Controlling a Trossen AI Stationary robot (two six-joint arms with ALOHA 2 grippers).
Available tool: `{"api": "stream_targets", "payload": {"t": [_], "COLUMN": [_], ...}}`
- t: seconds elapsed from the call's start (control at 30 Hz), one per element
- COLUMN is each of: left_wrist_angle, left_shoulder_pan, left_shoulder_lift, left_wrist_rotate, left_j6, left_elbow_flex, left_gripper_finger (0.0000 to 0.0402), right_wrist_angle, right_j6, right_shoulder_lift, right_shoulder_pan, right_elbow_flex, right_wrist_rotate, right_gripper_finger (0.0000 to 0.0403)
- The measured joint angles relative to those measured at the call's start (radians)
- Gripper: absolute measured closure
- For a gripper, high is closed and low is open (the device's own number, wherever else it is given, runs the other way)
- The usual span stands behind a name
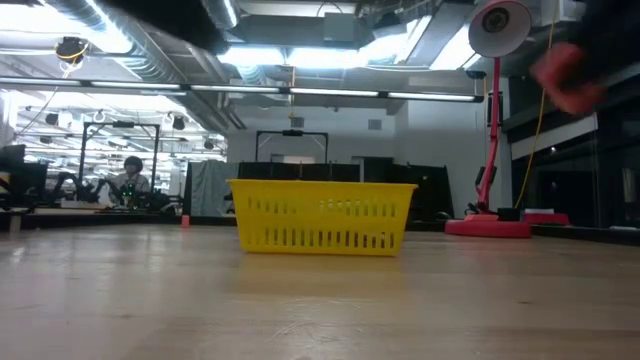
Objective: Pick & Place School Supplies
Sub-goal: Put the orange eraser into the black bin
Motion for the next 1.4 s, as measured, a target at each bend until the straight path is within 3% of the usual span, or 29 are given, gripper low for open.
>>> {"api": "stream_targets", "payload": {"t": [0.17, 0.23, 0.3, 0.4, 0.53, 0.73, 0.93, 1.4], "left_wrist_angle": [-0.128, -0.144, -0.146, -0.180, -0.285, -0.278, -0.279, -0.280], "left_shoulder_pan": [0.001, 0.003, 0.005, 0.004, -0.014, -0.027, -0.026, -0.036], "left_shoulder_lift": [0.069, 0.093, 0.116, 0.121, 0.106, 0.065, 0.051, 0.051], "left_wrist_rotate": [0.015, 0.067, 0.105, 0.099, 0.097, 0.047, 0.060, 0.043], "left_j6": [-0.218, -0.246, -0.264, -0.330, -0.498, -0.534, -0.581, -0.588], "left_elbow_flex": [0.000, 0.000, 0.000, 0.000, 0.000, -0.027, -0.061, -0.063], "left_gripper_finger": [0.0229, 0.0229, 0.0229, 0.0229, 0.0235, 0.0246, 0.0250, 0.0252], "right_wrist_angle": [0.227, 0.397, 0.599, 0.816, 0.865, 0.954, 0.961, 0.963], "right_j6": [-0.217, -0.329, -0.411, -0.416, -0.378, -0.340, -0.329, -0.335], "right_shoulder_lift": [-0.142, -0.196, -0.246, -0.271, -0.260, -0.181, -0.079, -0.010], "right_shoulder_pan": [-0.201, -0.313, -0.431, -0.613, -0.783, -0.918, -0.989, -1.137], "right_elbow_flex": [-0.061, -0.121, -0.191, -0.273, -0.292, -0.294, -0.294, -0.293], "right_wrist_rotate": [-0.001, -0.105, -0.274, -0.432, -0.519, -0.697, -0.780, -0.780], "right_gripper_finger": [0.0367, 0.0367, 0.0367, 0.0367, 0.0367, 0.0367, 0.0367, 0.0362]}}
